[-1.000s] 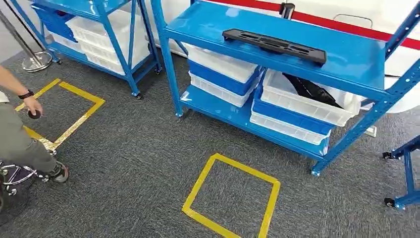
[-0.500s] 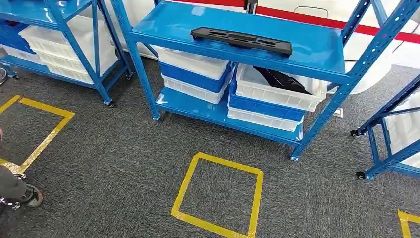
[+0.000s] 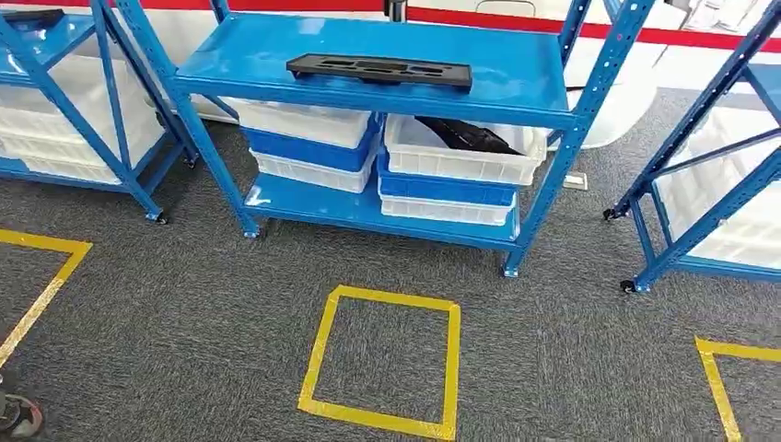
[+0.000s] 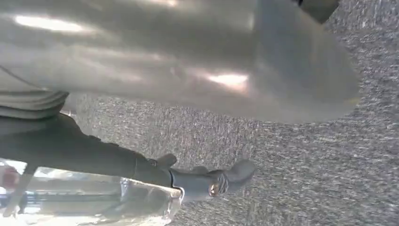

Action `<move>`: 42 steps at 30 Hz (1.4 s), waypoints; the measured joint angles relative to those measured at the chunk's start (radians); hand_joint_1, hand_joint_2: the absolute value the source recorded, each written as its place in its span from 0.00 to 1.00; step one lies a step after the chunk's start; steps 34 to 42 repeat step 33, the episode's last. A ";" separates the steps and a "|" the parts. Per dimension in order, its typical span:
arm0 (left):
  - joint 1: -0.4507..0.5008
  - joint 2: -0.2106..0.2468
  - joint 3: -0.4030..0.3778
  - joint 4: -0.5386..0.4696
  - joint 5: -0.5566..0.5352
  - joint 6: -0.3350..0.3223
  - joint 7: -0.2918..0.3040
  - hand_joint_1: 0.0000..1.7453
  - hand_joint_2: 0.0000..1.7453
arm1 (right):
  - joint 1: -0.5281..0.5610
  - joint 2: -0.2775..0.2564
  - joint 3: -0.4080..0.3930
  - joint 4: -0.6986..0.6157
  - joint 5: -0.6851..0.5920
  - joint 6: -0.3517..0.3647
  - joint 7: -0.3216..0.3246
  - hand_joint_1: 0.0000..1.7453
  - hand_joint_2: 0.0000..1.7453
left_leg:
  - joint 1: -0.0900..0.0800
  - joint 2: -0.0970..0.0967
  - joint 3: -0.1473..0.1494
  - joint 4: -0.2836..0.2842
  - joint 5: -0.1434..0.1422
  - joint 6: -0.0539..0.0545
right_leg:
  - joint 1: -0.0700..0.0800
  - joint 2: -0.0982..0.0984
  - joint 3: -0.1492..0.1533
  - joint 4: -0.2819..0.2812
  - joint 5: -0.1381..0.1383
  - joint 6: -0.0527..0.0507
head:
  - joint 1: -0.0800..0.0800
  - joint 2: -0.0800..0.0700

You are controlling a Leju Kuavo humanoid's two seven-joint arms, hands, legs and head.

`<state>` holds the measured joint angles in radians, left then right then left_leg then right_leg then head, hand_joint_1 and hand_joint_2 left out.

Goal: Take the parts from the cabinet and place them on the table.

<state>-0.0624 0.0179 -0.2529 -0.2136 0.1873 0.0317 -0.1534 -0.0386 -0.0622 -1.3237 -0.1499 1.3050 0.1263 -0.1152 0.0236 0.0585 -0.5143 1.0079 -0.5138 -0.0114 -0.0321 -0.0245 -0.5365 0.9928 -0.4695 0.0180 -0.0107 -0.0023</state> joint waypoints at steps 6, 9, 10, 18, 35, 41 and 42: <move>0.007 0.002 -0.006 0.000 0.001 0.000 0.000 0.00 1.00 | -0.002 0.000 0.000 0.000 0.000 0.000 0.003 0.00 0.00 | -0.001 -0.057 -0.132 0.269 -0.106 0.007 | 0.013 0.061 -0.004 0.002 0.004 -0.015 | 0.000 0.000; 0.006 0.002 -0.006 0.000 0.003 0.000 0.000 0.00 1.00 | -0.003 0.001 0.000 0.000 0.002 0.000 0.005 0.00 0.00 | -0.001 -0.075 -0.033 0.046 0.028 0.022 | 0.014 0.088 0.002 0.002 0.004 -0.014 | -0.001 0.000; 0.006 0.004 -0.007 0.000 0.005 0.000 0.000 0.00 1.00 | -0.004 0.001 0.000 0.000 0.004 -0.004 0.005 0.00 0.00 | -0.003 -0.093 -0.019 0.012 0.021 0.028 | 0.016 0.091 0.001 0.004 0.004 -0.013 | 0.000 0.000; -0.001 0.006 -0.009 0.000 0.012 0.000 0.000 0.00 1.00 | -0.007 0.003 0.001 0.000 0.013 -0.021 0.006 0.00 0.00 | -0.026 -0.092 -0.025 -0.002 0.028 0.034 | 0.023 0.094 -0.019 0.005 0.002 -0.001 | 0.001 0.000; -0.003 0.006 -0.015 0.000 0.011 0.003 0.000 0.00 1.00 | -0.009 0.005 0.001 0.000 0.013 -0.036 0.013 0.00 1.00 | -0.028 -0.092 -0.029 -0.001 0.031 0.042 | 0.019 0.094 -0.015 0.001 0.008 0.007 | 0.001 0.000; -0.003 0.006 -0.015 0.000 0.011 0.003 0.000 0.00 1.00 | -0.009 0.005 0.001 0.000 0.013 -0.036 0.013 0.00 1.00 | -0.028 -0.092 -0.029 -0.001 0.031 0.042 | 0.019 0.094 -0.015 0.001 0.008 0.007 | 0.001 0.000; -0.003 0.006 -0.015 0.000 0.011 0.003 0.000 0.00 1.00 | -0.009 0.005 0.001 0.000 0.013 -0.036 0.013 0.00 1.00 | -0.028 -0.092 -0.029 -0.001 0.031 0.042 | 0.019 0.094 -0.015 0.001 0.008 0.007 | 0.001 0.000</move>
